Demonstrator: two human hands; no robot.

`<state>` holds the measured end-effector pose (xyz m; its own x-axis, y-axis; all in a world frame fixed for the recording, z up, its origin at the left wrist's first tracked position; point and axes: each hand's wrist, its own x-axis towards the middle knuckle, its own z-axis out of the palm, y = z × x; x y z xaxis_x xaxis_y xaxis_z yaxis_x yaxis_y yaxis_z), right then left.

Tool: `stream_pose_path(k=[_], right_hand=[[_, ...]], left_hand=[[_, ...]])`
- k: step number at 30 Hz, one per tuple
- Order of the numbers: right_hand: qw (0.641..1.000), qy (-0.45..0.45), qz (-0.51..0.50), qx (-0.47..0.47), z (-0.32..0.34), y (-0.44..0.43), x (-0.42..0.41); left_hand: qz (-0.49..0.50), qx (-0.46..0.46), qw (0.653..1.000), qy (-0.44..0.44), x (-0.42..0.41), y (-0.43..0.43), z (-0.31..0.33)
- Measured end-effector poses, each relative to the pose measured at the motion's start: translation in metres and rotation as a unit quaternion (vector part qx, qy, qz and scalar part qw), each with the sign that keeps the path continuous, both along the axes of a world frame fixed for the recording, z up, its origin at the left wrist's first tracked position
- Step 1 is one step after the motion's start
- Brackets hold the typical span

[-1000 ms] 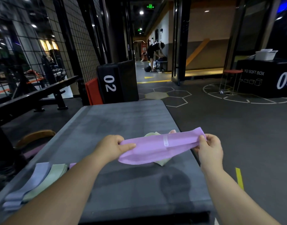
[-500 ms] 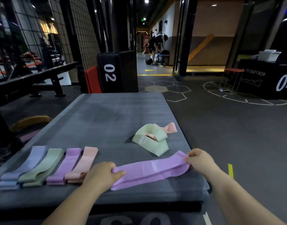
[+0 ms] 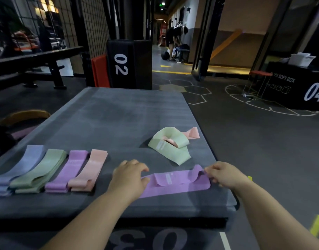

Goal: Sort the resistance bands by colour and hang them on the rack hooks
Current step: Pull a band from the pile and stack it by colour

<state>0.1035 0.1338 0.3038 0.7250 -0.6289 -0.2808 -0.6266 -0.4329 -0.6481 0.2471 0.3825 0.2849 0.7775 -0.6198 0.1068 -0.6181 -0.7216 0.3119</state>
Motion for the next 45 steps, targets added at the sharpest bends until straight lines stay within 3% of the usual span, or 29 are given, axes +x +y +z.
stream_pose_path(k=[3,5,11,16,18,20,23,26,40,45], right_hand=[[0.998,0.011,-0.03,-0.048,-0.009,-0.007,0.002],[0.996,0.043,-0.03,-0.072,-0.014,-0.007,0.003],[0.992,0.07,0.016,-0.108,-0.016,0.0,0.005],[0.995,0.018,0.04,-0.086,-0.012,0.005,0.007],[0.997,-0.029,0.036,-0.057,-0.012,0.007,0.008],[0.993,-0.11,0.02,0.033,-0.012,0.008,0.009],[0.962,-0.211,0.0,0.171,-0.01,0.012,0.011],[0.944,-0.249,0.011,0.215,-0.008,0.018,0.012],[0.971,-0.239,-0.024,0.008,0.001,-0.005,0.004],[0.983,-0.105,0.009,-0.152,-0.012,-0.005,0.013]], left_hand=[[0.002,-0.027,0.998,0.061,-0.011,-0.014,-0.003],[0.032,0.003,0.996,0.08,-0.015,-0.021,-0.006],[0.05,0.06,0.997,0.026,-0.018,-0.032,-0.012],[0.049,0.037,0.997,0.037,-0.015,-0.025,-0.009],[0.055,0.016,0.997,0.047,-0.01,-0.019,-0.007],[0.066,-0.008,0.997,0.05,-0.004,-0.011,-0.004],[0.09,-0.032,0.994,0.06,0.006,0.001,0.0],[0.105,-0.061,0.989,0.09,0.011,0.012,0.002],[0.143,-0.134,0.966,0.168,0.034,0.027,0.001],[0.14,-0.08,0.97,0.181,0.036,0.034,-0.004]])
